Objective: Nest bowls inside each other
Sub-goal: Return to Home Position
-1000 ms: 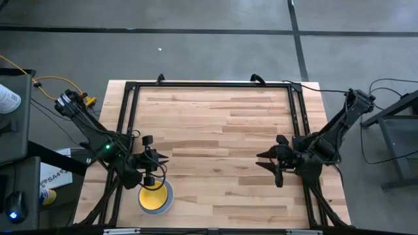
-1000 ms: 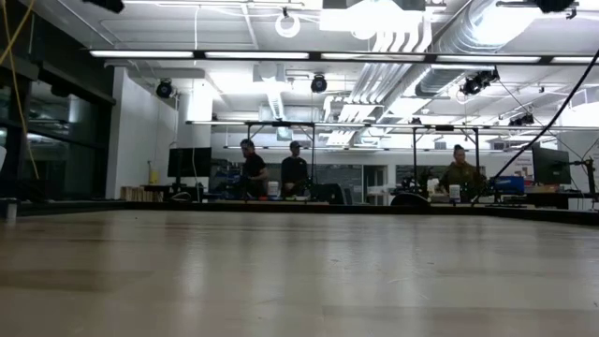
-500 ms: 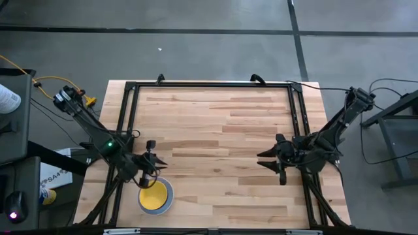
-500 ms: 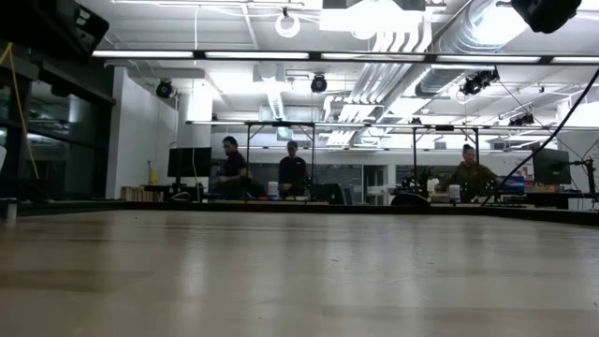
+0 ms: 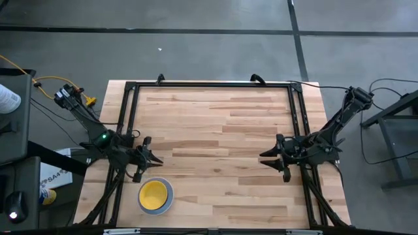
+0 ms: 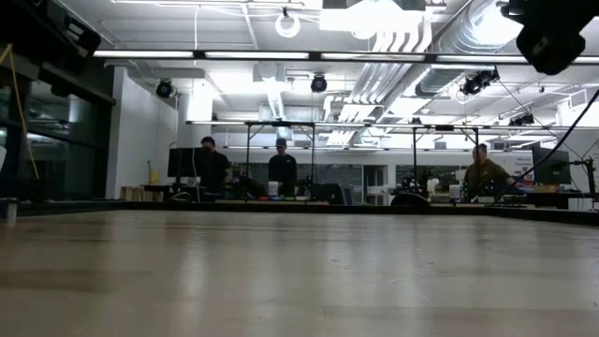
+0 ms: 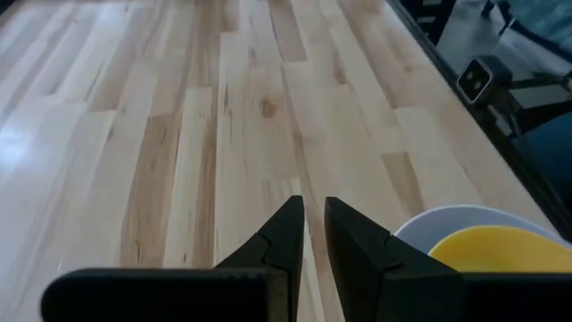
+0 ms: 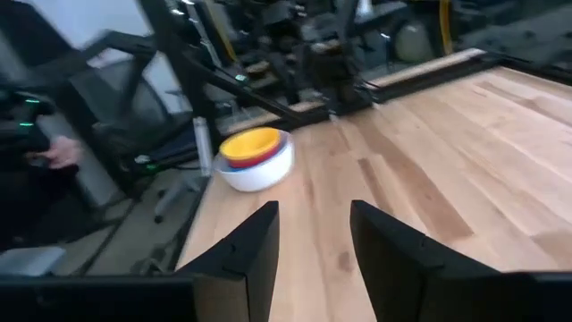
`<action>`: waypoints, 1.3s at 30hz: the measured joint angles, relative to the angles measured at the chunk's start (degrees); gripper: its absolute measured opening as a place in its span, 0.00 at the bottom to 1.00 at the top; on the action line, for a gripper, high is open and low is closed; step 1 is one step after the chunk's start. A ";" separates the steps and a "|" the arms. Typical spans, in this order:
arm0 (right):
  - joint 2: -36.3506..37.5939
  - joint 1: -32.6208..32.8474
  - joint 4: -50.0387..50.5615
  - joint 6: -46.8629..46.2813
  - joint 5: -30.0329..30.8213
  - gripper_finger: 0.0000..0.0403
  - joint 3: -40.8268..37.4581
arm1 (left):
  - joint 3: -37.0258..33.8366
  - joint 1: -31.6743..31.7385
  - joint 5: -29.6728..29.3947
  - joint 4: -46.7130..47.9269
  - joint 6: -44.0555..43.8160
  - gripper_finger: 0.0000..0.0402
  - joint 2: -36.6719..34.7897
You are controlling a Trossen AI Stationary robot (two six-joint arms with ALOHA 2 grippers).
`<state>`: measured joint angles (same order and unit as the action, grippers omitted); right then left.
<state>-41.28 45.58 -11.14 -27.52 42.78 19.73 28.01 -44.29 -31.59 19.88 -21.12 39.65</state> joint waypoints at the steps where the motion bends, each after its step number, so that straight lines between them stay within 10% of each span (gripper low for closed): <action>1: 0.60 0.02 -2.02 0.99 -1.04 0.33 -1.18 | 0.00 0.00 0.00 -0.15 0.23 0.12 -0.40; 14: 4.90 0.00 -20.68 7.14 -8.59 0.33 -14.31 | -0.02 0.00 -0.08 -1.93 1.39 0.12 -1.70; 39: 5.44 0.05 -25.80 15.88 -26.99 0.33 -19.19 | 0.00 0.00 -0.59 -22.10 1.15 0.12 -1.68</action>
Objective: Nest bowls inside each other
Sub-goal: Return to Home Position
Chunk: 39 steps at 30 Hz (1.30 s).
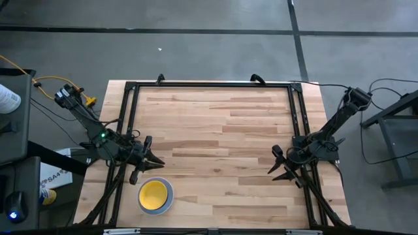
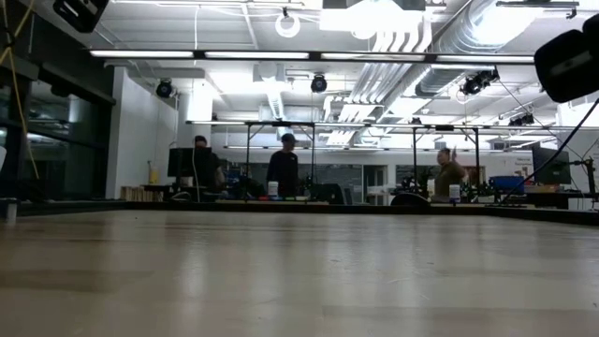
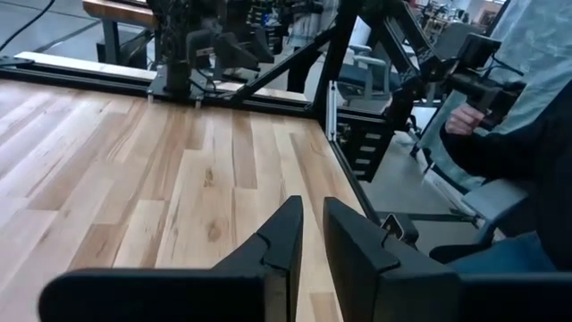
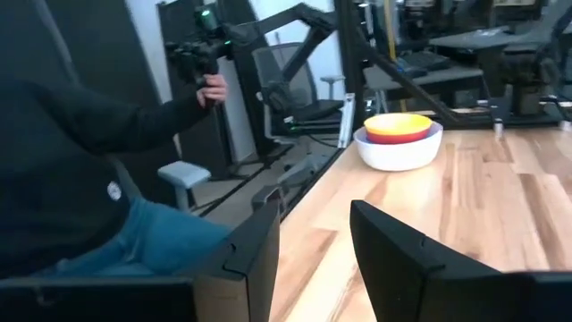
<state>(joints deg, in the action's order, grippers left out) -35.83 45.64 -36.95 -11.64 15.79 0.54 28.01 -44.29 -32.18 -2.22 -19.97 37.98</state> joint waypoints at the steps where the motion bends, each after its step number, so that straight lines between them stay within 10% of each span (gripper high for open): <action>1: 0.02 0.01 0.06 0.38 -0.77 0.33 0.00 | 0.00 0.00 0.00 0.10 0.01 0.12 0.00; 39: 24.22 -0.05 33.77 4.70 -3.73 0.33 -0.11 | 0.00 0.02 0.02 -1.16 0.00 0.12 0.02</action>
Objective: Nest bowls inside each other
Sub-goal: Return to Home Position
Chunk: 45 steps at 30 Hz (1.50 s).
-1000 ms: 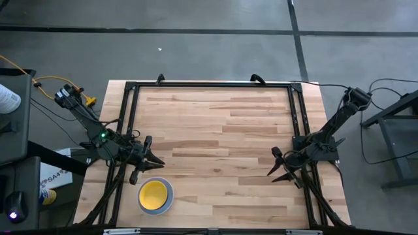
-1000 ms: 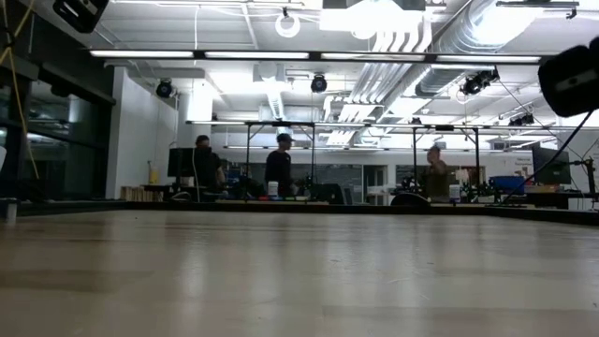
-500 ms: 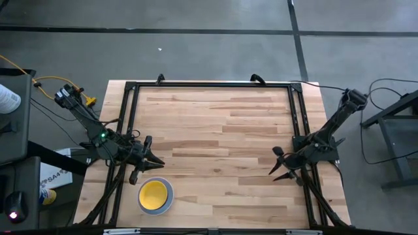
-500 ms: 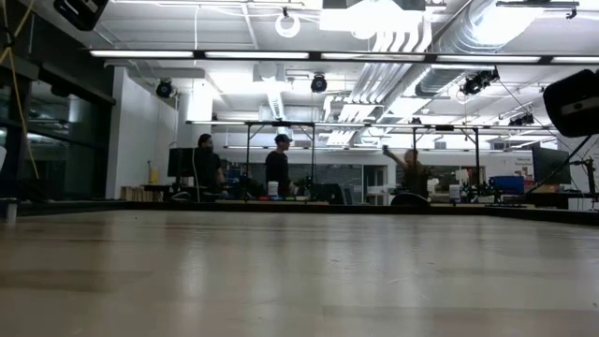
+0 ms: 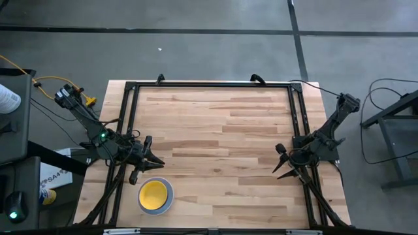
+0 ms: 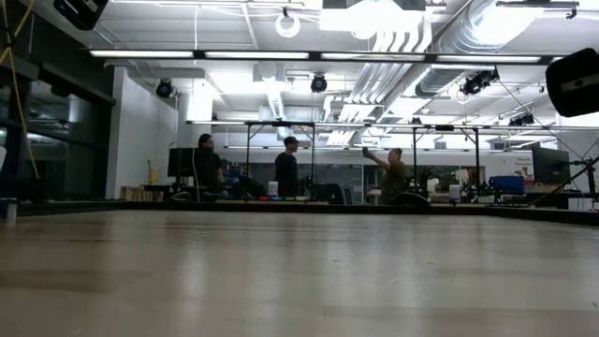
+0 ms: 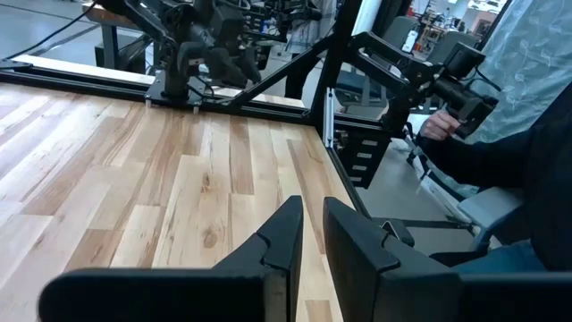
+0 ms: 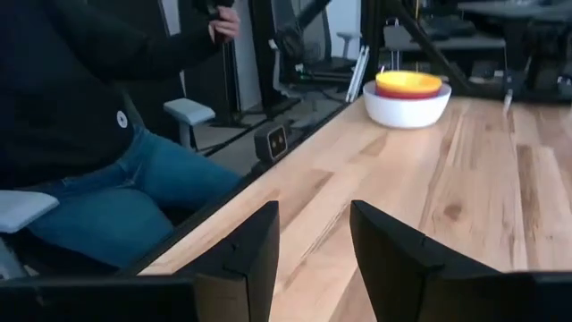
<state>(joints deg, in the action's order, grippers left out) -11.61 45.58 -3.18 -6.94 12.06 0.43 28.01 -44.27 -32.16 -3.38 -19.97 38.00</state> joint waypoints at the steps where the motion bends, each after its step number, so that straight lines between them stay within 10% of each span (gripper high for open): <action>1: 0.45 0.00 0.00 0.58 -0.01 0.33 -0.02 | 0.02 -0.02 0.00 0.00 0.00 0.12 0.00; 27: 5.96 0.02 0.06 0.78 -0.29 0.33 -0.09 | 0.04 0.00 0.02 0.64 0.29 0.12 0.00; 37: 5.90 0.00 -2.80 -39.16 61.68 0.33 -0.13 | 0.04 0.00 3.56 4.03 5.36 0.12 0.00; 45: 5.90 0.00 -2.97 -30.65 76.85 0.33 -0.13 | 0.04 0.00 7.69 5.05 10.64 0.12 0.00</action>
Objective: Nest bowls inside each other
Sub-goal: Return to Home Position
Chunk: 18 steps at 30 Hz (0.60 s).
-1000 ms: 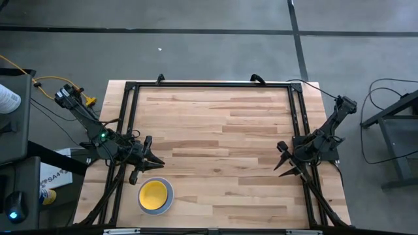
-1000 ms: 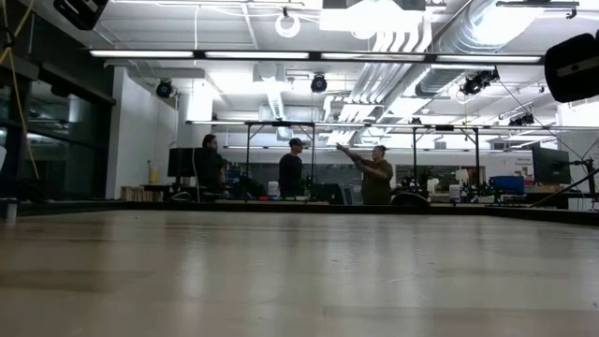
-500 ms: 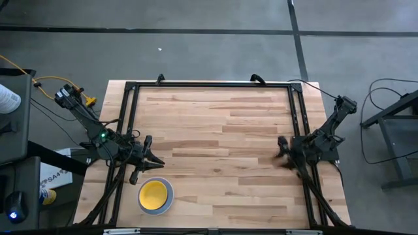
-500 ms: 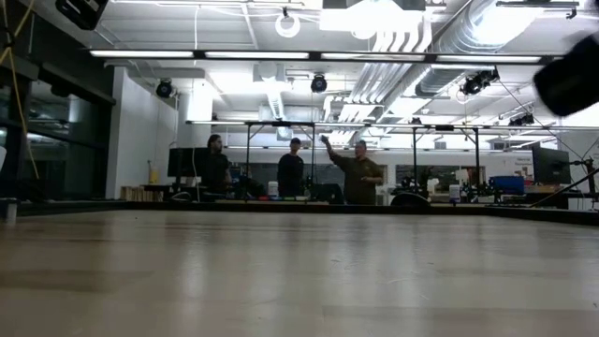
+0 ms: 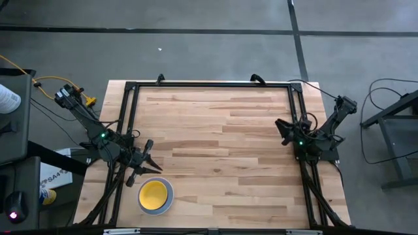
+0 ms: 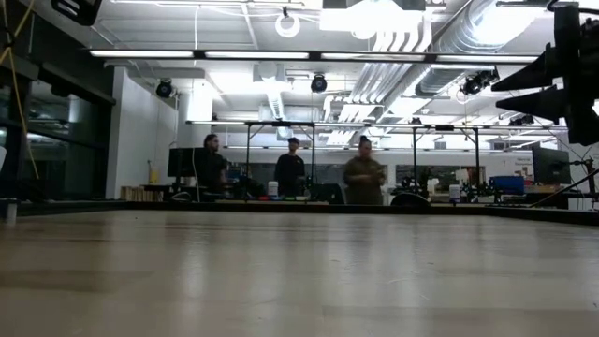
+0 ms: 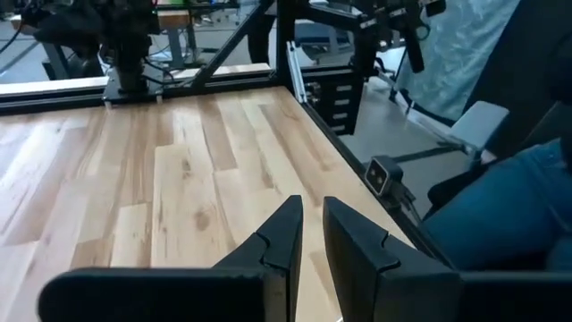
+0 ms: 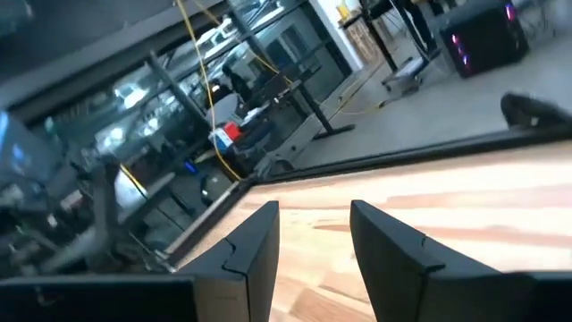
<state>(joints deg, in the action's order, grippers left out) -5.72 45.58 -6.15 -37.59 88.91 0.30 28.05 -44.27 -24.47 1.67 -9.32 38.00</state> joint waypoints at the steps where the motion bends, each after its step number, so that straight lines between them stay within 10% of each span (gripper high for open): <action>1: 0.00 0.00 0.00 1.94 -0.16 0.33 0.00 | 0.00 0.00 0.00 0.16 0.15 0.12 0.00; 18: 0.00 0.00 -0.04 19.61 -14.06 0.33 0.02 | 0.00 0.00 0.43 5.02 1.61 0.12 -0.02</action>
<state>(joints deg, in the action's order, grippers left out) -5.72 45.58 -6.20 -17.98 74.85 0.32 28.05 -44.27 -24.04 6.69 -7.71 37.98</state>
